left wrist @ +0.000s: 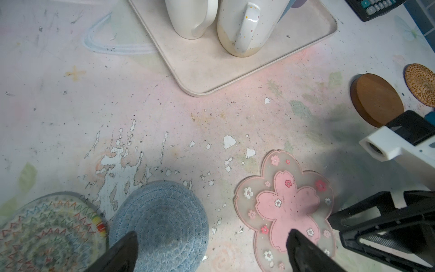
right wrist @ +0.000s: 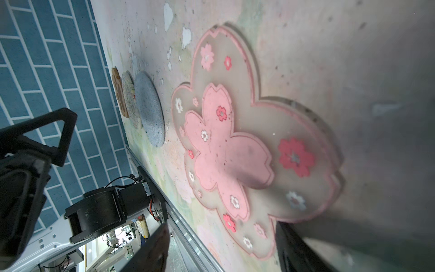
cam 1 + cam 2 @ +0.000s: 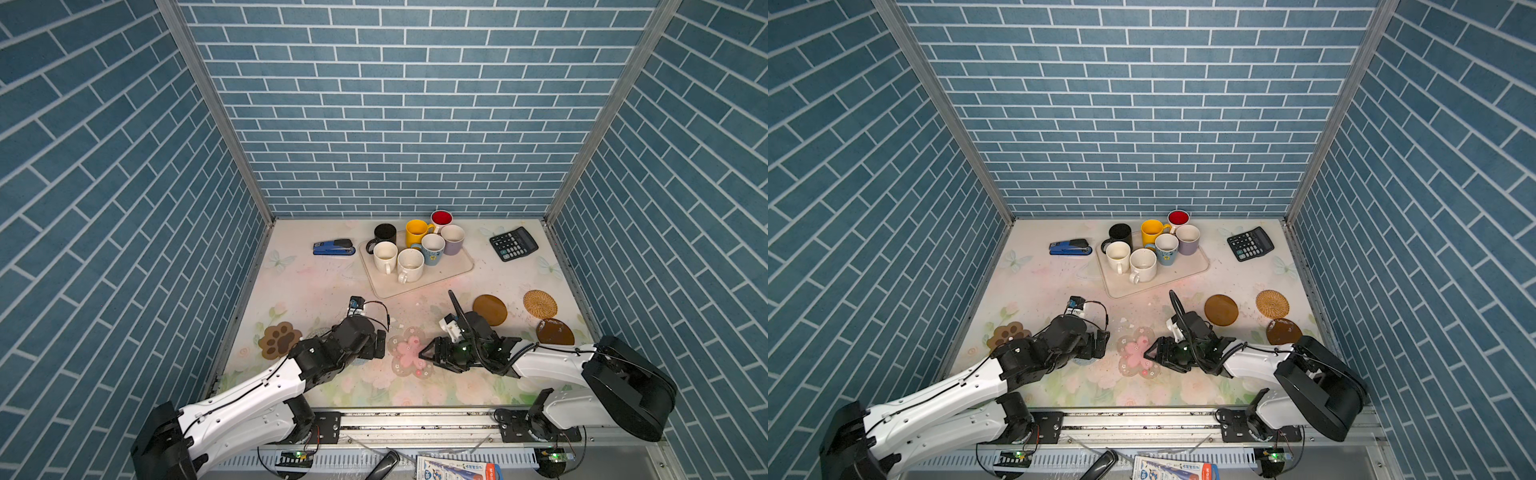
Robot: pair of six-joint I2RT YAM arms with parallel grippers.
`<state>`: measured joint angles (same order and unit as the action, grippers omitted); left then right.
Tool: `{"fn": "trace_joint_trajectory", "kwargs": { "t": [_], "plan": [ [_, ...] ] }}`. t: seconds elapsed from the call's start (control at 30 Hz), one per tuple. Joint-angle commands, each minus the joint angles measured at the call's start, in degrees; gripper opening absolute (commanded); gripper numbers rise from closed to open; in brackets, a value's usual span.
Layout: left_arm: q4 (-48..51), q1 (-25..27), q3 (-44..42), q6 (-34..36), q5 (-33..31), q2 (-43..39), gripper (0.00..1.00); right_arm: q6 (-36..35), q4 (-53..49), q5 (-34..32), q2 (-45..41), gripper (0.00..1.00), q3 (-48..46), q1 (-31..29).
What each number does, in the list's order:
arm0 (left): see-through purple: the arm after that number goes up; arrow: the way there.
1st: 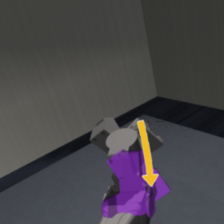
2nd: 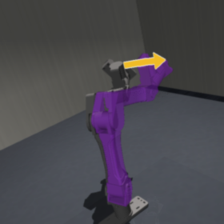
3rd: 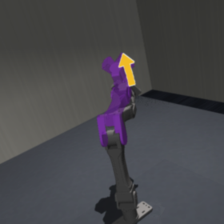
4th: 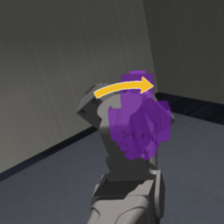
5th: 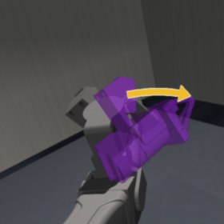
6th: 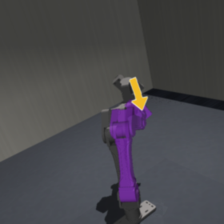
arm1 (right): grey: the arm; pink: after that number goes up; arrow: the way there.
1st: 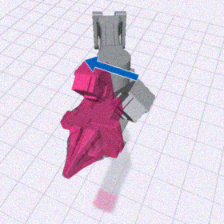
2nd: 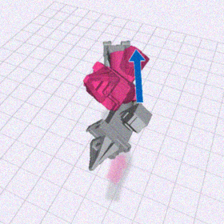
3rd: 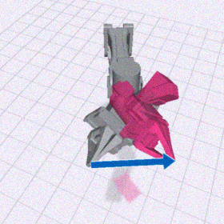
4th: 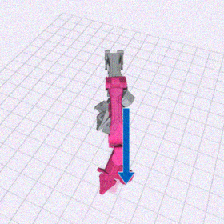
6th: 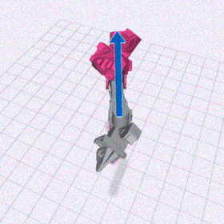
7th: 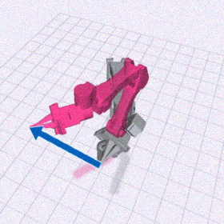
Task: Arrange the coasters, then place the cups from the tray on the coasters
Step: 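Press both grippers on the pink flower coaster and slide it toward the light blue coaster, then lift left gripper off the flower coaster while right gripper moves to the round wooden coaster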
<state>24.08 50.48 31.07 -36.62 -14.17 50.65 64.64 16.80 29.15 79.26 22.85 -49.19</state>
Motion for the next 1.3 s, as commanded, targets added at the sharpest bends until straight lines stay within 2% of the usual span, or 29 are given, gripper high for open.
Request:
{"fn": "trace_joint_trajectory", "kwargs": {
  "t": [0.0,0.53,0.83,1.0,1.1,1.27],
  "plan": [
    [2.7,-0.9,-1.2,0.2,-0.9,-1.8,0.99,2.3,-0.5,-2.2,3.0,0.72,1.5,-0.4],
    [5.2,-3.7,-2.0,1.0,1.6,-4.8,0.99,3.1,3.1,-2.9,9.9,0.72,6.1,-0.5],
    [7.1,-4.0,-1.6,1.3,1.3,-6.4,0.99,2.3,3.3,-2.7,9.4,0.72,6.8,-0.4],
    [9.4,-4.2,1.8,2.4,0.7,-4.9,0.99,-2.1,-5.2,-3.8,4.4,0.74,8.9,0.8],
    [12.4,-4.2,6.0,3.0,-1.9,-1.9,0.99,-5.8,-12.3,-5.1,0.1,0.75,10.6,2.1],
    [18.2,-4.4,14.4,1.0,-9.1,4.0,0.99,-17.2,-32.7,-14.0,-5.6,0.78,17.9,2.5]
  ]
}}
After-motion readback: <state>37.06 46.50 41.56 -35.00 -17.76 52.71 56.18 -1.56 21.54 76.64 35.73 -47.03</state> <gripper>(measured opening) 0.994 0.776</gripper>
